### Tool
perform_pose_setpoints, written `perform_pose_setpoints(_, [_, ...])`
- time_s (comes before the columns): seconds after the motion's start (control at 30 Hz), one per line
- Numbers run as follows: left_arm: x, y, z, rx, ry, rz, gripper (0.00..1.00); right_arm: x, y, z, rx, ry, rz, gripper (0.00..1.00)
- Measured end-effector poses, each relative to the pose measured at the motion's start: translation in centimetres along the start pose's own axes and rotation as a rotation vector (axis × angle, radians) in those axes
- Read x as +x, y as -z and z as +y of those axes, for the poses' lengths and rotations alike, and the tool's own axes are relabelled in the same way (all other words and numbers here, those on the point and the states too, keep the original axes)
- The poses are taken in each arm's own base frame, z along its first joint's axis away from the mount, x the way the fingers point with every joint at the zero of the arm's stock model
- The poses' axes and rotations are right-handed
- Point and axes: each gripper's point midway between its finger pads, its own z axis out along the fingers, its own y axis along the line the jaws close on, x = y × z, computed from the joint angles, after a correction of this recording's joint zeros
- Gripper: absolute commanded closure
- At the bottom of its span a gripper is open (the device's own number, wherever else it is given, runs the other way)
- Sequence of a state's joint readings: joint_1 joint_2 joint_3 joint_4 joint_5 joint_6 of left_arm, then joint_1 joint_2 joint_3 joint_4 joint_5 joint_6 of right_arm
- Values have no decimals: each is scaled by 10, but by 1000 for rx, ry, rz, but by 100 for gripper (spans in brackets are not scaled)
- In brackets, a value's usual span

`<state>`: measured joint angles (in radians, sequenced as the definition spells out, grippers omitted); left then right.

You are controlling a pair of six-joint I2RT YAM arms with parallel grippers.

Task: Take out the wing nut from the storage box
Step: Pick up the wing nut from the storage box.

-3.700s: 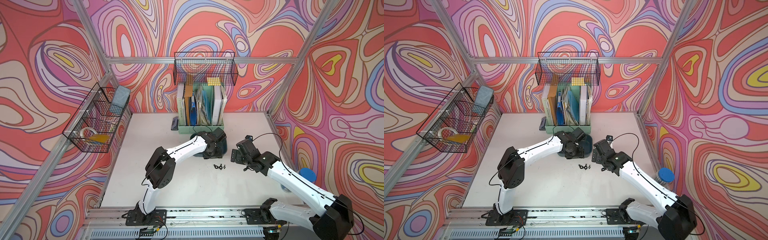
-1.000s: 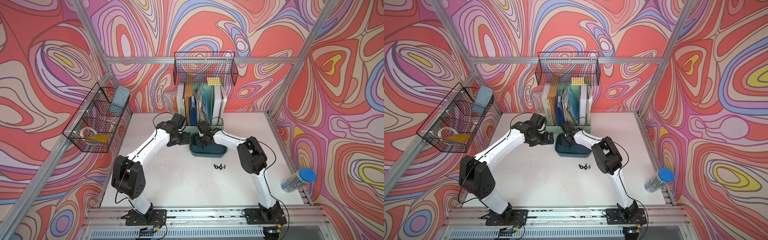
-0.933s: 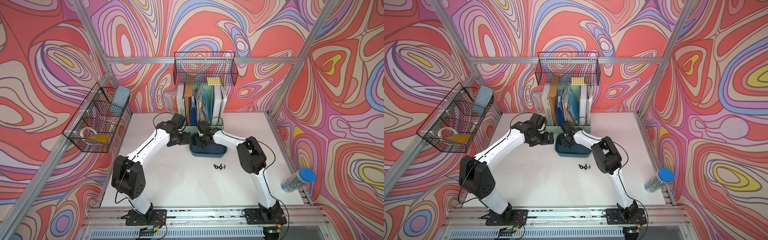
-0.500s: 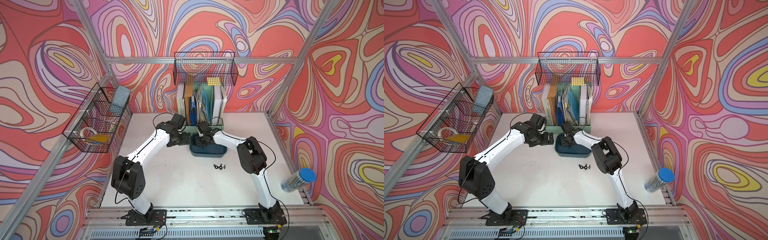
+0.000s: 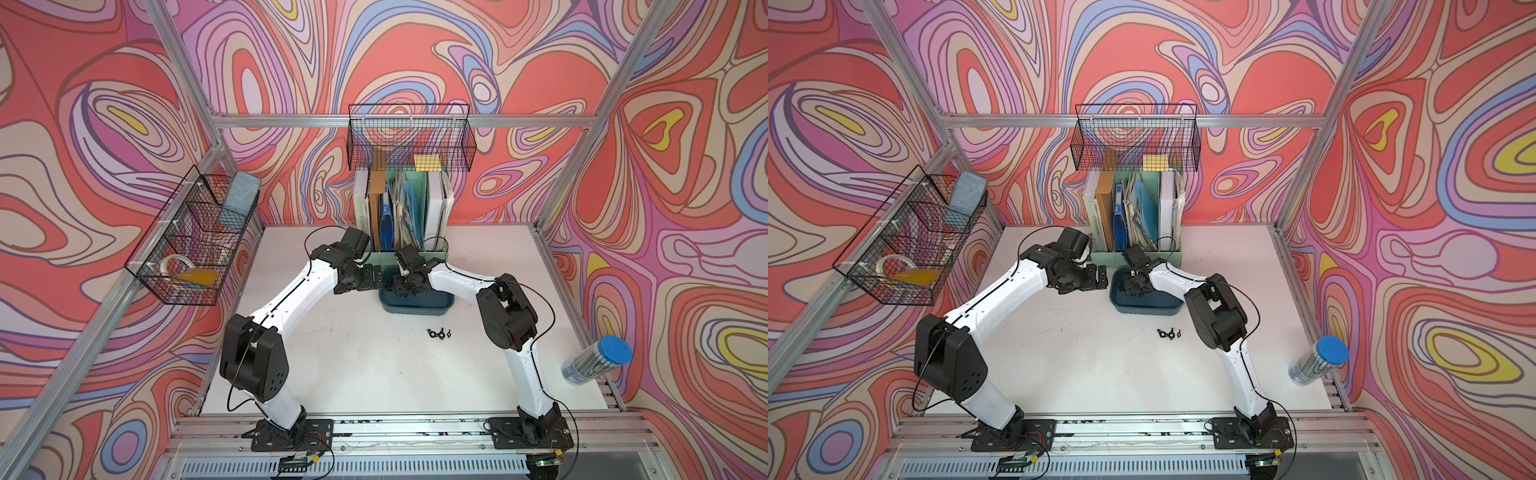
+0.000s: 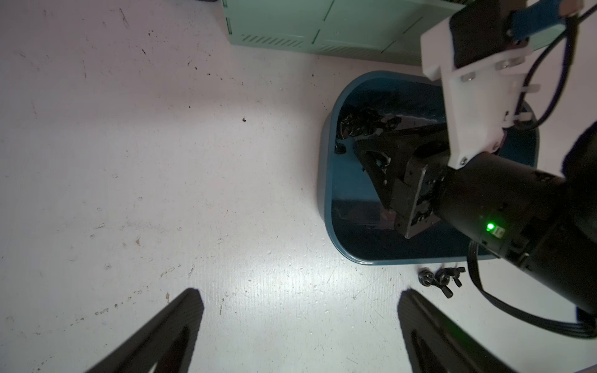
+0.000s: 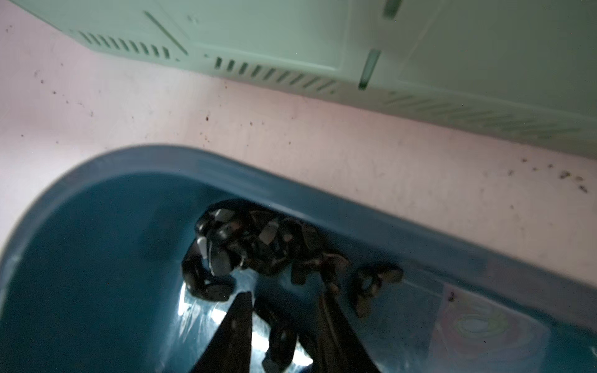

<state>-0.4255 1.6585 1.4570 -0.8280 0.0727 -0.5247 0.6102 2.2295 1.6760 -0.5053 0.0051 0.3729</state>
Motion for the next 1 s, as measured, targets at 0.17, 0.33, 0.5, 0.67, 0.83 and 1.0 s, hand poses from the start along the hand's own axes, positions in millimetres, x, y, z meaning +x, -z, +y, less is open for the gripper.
perform_pose_setpoints(0.17, [2, -1, 0, 2, 0, 3, 1, 7, 4, -2, 3, -3, 12, 67])
perform_pose_setpoints(0.33, [2, -1, 0, 2, 0, 3, 1, 10, 5, -3, 4, -2, 17, 75])
perform_pose_setpoints(0.5, [2, -1, 0, 6, 1, 5, 1, 10, 5, -3, 3, -5, 16, 89])
perform_pose_setpoints(0.67, [2, -1, -1, 11, 4, 8, 1, 7, 6, -2, 0, -5, 6, 95])
perform_pose_setpoints(0.83, [4, -1, -4, 27, 11, 16, 6, 6, 7, -2, -2, -13, 2, 95])
perform_pose_setpoints(1.0, [3, -1, -10, 57, 30, 15, 16, -3, 25, 2, -15, -26, -32, 95])
